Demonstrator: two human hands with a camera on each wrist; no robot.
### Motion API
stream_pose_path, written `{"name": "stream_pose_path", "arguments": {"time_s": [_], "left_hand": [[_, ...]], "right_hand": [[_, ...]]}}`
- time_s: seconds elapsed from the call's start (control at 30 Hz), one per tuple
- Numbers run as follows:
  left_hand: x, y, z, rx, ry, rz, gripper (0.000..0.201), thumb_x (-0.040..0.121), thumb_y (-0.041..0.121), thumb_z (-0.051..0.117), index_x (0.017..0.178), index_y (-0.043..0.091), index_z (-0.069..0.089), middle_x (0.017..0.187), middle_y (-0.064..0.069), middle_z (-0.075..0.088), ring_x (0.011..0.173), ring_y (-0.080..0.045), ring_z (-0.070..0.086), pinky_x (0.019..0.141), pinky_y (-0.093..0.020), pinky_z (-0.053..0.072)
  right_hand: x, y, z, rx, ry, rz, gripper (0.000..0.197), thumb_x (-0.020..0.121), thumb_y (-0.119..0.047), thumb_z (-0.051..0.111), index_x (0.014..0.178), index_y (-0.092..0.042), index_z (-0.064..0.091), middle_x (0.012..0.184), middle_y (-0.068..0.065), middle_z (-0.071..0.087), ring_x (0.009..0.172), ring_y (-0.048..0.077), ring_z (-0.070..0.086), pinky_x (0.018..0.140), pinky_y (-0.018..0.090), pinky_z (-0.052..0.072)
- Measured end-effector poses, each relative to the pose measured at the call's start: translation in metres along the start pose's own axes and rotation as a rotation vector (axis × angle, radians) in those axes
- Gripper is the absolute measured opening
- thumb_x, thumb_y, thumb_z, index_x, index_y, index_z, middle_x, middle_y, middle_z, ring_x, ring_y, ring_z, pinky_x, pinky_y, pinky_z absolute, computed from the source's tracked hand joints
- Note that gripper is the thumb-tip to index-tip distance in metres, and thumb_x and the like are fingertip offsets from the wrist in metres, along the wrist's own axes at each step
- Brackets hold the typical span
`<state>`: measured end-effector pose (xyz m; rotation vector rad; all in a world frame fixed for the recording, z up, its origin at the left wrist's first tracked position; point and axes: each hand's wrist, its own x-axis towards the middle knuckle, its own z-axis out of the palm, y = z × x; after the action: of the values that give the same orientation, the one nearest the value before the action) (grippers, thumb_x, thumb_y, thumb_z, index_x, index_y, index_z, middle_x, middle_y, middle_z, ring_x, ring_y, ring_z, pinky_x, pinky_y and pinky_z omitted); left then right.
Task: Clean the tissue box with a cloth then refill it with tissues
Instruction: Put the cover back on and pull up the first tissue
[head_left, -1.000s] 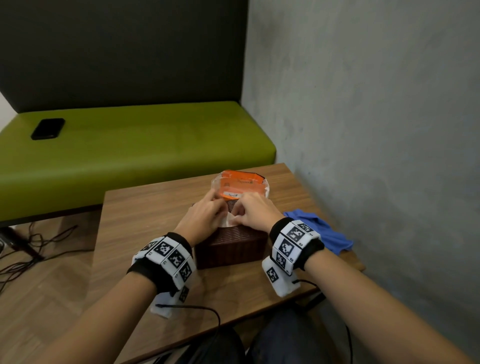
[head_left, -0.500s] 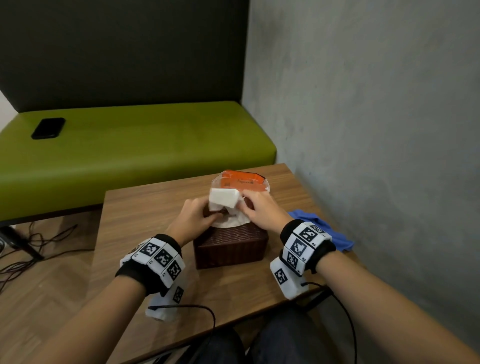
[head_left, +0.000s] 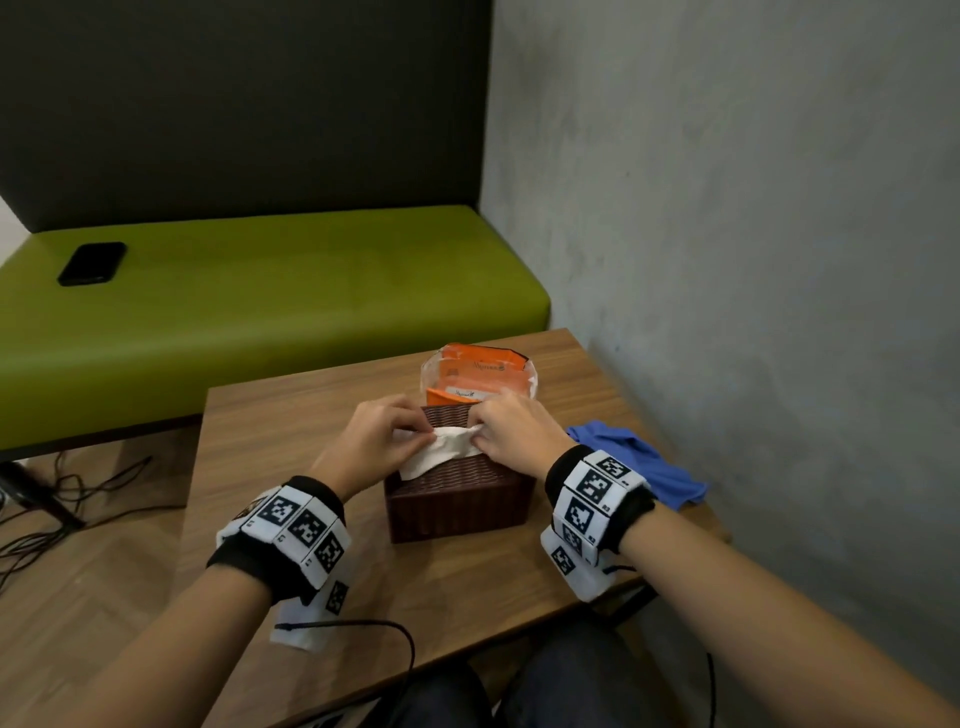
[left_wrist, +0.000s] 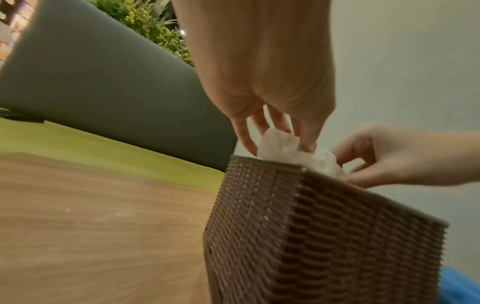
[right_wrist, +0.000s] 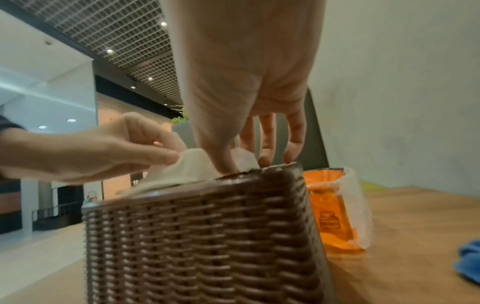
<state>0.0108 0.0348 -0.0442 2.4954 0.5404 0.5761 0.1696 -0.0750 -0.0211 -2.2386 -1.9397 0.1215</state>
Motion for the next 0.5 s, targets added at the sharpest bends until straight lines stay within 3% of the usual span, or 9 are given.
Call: {"name": "stream_pose_path", "arguments": {"time_s": [0.17, 0.33, 0.5], "left_hand": [[-0.001, 0.006, 0.006, 0.226, -0.038, 0.048, 0.013, 0.079, 0.021, 0.069, 0.084, 0.011, 0.075, 0.089, -0.007, 0.068, 0.087, -0.026, 0.051, 0.070, -0.036, 0.043], [0.015, 0.017, 0.007, 0.347, -0.209, -0.135, 0.018, 0.084, 0.022, 0.061, 0.092, 0.011, 0.073, 0.095, -0.008, 0.068, 0.094, -0.027, 0.058, 0.073, -0.039, 0.048], [0.021, 0.024, 0.007, 0.287, -0.299, -0.112, 0.020, 0.087, 0.014, 0.054, 0.089, 0.004, 0.071, 0.094, -0.014, 0.071, 0.087, -0.029, 0.064, 0.076, -0.040, 0.050]], "right_hand": [[0.000, 0.015, -0.008, 0.312, 0.030, 0.124, 0.011, 0.078, -0.015, 0.067, 0.088, -0.010, 0.065, 0.079, 0.001, 0.062, 0.078, 0.016, 0.059, 0.072, 0.030, 0.049], [-0.003, 0.016, -0.006, 0.174, -0.021, 0.118, 0.008, 0.081, -0.018, 0.068, 0.078, -0.010, 0.067, 0.078, -0.001, 0.059, 0.075, 0.011, 0.053, 0.065, 0.026, 0.043], [-0.003, 0.014, -0.006, 0.102, -0.009, 0.112, 0.012, 0.084, -0.020, 0.065, 0.078, -0.009, 0.064, 0.080, 0.003, 0.061, 0.074, 0.015, 0.052, 0.066, 0.028, 0.040]]}}
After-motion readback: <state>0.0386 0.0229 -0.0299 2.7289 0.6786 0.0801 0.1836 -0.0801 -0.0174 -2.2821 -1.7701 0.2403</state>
